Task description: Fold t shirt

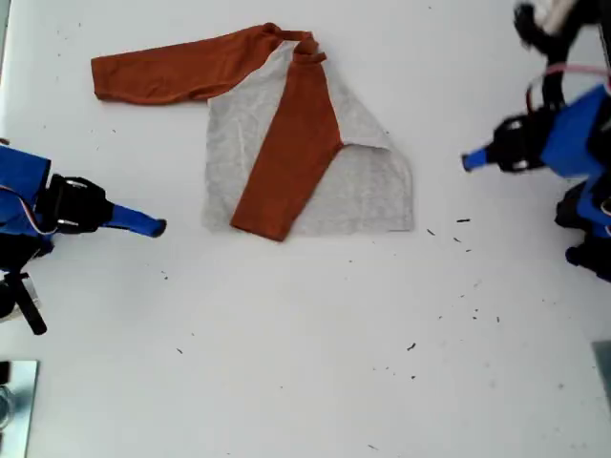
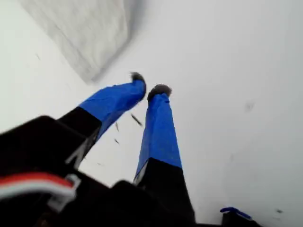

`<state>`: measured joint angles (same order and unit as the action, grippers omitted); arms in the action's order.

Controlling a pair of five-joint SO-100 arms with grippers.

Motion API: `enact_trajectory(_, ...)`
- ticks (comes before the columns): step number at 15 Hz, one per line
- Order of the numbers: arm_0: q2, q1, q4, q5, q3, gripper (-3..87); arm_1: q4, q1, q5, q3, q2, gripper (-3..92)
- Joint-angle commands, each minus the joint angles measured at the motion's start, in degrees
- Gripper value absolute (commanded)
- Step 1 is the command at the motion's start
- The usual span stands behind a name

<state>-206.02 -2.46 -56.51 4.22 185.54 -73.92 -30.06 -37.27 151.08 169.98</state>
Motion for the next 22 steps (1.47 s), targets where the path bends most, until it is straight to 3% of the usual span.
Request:
enact_trajectory(1,0.4,-1.8,6.9,-7.0,0.1,-0.4,2.6,5.8,6.4,13.4,12.9,3.4)
enact_trajectory(3,10.0,-4.7,4.0,-13.5,-10.7,-0.4,1.8,6.9,6.3,20.7,21.6,3.4)
enact_trajectory(6,50.4,-13.7,-15.8,-17.0,-51.2,-0.3,0.3,6.9,5.7,24.7,30.5,3.4)
enact_trajectory(7,63.0,-18.4,-25.8,-17.7,-64.2,-0.3,0.4,6.9,5.6,25.2,30.5,3.4)
enact_trajectory(8,72.8,-23.7,-31.6,-15.6,-72.2,-0.3,0.1,6.6,5.5,25.6,30.6,3.4)
enact_trajectory(9,76.9,-29.2,-33.0,-11.5,-75.5,-0.3,0.0,6.5,5.3,25.7,30.6,3.4)
enact_trajectory(11,76.1,-41.9,-33.3,-4.4,-73.7,-0.3,0.0,6.1,5.1,25.7,30.6,3.4)
enact_trajectory(13,73.2,-53.6,-33.5,2.5,-71.7,19.7,-0.1,5.8,4.8,26.2,30.6,3.4)
enact_trajectory(15,72.4,-61.1,-33.4,8.0,-72.8,29.4,-0.4,5.5,4.6,26.5,30.6,3.4)
enact_trajectory(18,79.0,-70.0,-31.1,11.0,-71.4,27.8,-0.4,5.1,4.4,26.7,30.6,3.4)
enact_trajectory(22,90.5,-75.8,-14.2,14.8,-63.8,25.8,-0.4,5.7,4.7,26.9,30.7,3.4)
